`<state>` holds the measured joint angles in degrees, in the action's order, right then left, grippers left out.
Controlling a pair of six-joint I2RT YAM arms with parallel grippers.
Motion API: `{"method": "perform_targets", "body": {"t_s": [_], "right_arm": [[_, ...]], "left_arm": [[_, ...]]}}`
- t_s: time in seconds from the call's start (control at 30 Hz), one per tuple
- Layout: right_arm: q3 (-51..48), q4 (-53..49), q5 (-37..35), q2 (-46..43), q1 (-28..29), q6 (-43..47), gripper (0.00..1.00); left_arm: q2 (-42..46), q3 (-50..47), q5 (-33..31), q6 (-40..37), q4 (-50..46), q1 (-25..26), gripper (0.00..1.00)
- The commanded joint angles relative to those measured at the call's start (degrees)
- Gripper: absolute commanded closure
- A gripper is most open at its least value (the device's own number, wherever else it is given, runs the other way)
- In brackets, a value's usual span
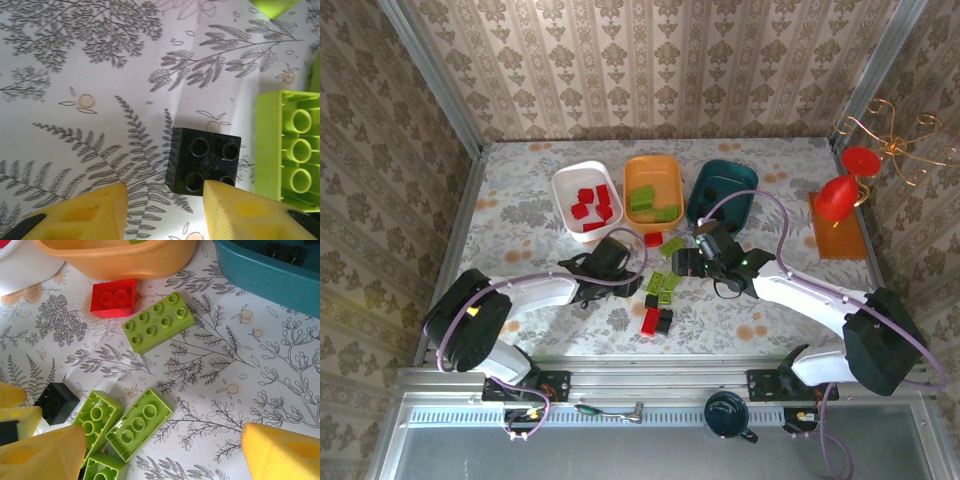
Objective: Sort the legos into containers by color
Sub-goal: Move the lego to the center of the table, then pick up the lego from the center of the table.
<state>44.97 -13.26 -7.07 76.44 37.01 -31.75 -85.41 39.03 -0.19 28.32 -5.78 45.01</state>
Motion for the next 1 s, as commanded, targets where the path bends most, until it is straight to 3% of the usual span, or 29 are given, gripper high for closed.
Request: {"method": "perform_targets", "body": {"t_s": [0.0, 0.23, 0.5, 0.97], "right_arm": [[-0.6, 0.1, -1.5, -1.2, 0.1, -0.8, 0.17], [-0.4, 0.5, -1.4, -0.7, 0.0, -0.9, 0.17], [-0.3, -0.5, -1.5, -1.3, 0.1, -0.8, 0.17], [-0.3, -1.6, -3.0, -3.2, 0.1, -0.4, 0.17]], "left_arm": [[2.3, -2.5, -0.9, 0.3, -2.4, -1.6, 0.56], [6.6, -0.2, 1.7, -1.1, -2.6, 0.8, 0.44], [-1.7, 4.0, -0.2, -2.4, -2.9, 1.0, 0.40], [-9.2, 4.7, 0.5, -2.5, 0.3, 0.1, 0.62]]}}
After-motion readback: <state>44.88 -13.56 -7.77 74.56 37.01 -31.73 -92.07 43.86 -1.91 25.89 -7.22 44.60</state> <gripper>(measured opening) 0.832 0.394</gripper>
